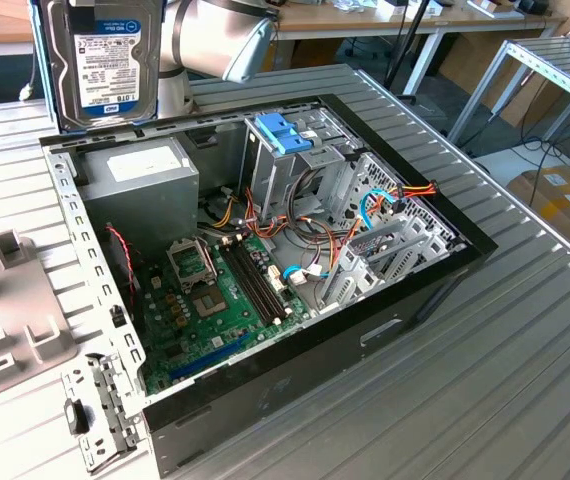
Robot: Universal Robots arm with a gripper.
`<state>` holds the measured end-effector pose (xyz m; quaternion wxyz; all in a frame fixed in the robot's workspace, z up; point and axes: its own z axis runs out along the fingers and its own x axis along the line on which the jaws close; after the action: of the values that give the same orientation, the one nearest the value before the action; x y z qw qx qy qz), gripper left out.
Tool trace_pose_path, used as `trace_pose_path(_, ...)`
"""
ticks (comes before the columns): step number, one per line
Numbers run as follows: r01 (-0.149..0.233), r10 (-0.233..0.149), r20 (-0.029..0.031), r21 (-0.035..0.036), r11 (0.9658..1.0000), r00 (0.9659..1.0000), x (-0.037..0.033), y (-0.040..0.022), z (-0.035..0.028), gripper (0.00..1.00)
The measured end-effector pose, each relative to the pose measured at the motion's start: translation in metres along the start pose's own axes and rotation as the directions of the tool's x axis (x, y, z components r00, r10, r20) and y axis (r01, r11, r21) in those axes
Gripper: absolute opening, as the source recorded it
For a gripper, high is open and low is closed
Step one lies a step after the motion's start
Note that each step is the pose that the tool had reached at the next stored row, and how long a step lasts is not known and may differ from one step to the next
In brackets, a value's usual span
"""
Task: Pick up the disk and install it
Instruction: 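Pick up the disk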
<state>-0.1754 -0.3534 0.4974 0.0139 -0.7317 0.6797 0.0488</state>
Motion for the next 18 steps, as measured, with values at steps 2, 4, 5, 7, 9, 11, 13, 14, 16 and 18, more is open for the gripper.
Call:
trace_pose_path(2,0.000,0.000,-0.0002,0.0000,1.0000,1.0000,0.0003,-0.0003,0.0001,0.37)
trace_pose_path(4,0.000,0.000,-0.0004,0.0000,1.0000,1.0000,0.0007,-0.0006,0.0002,0.37)
trace_pose_path(5,0.000,0.000,-0.0006,0.0000,1.0000,1.0000,0.0011,-0.0009,0.0002,0.37)
trace_pose_path(7,0.000,0.000,-0.0007,0.0000,1.0000,1.0000,0.0015,-0.0012,0.0003,0.37)
trace_pose_path(9,0.000,0.000,-0.0009,0.0000,1.0000,1.0000,0.0019,-0.0015,0.0004,0.37)
trace_pose_path(11,0.000,0.000,-0.0013,-0.0001,1.0000,1.0000,0.0027,-0.0023,0.0005,0.37)
trace_pose_path(13,0.000,0.000,-0.0015,-0.0001,1.0000,1.0000,0.0031,-0.0026,0.0006,0.37)
trace_pose_path(14,0.000,0.000,-0.0017,-0.0001,1.0000,1.0000,0.0034,-0.0029,0.0007,0.37)
trace_pose_path(16,0.000,0.000,-0.0019,-0.0001,1.0000,1.0000,0.0038,-0.0033,0.0008,0.37)
trace_pose_path(18,0.000,0.000,-0.0023,-0.0002,1.0000,1.0000,0.0045,-0.0040,0.0009,0.37)
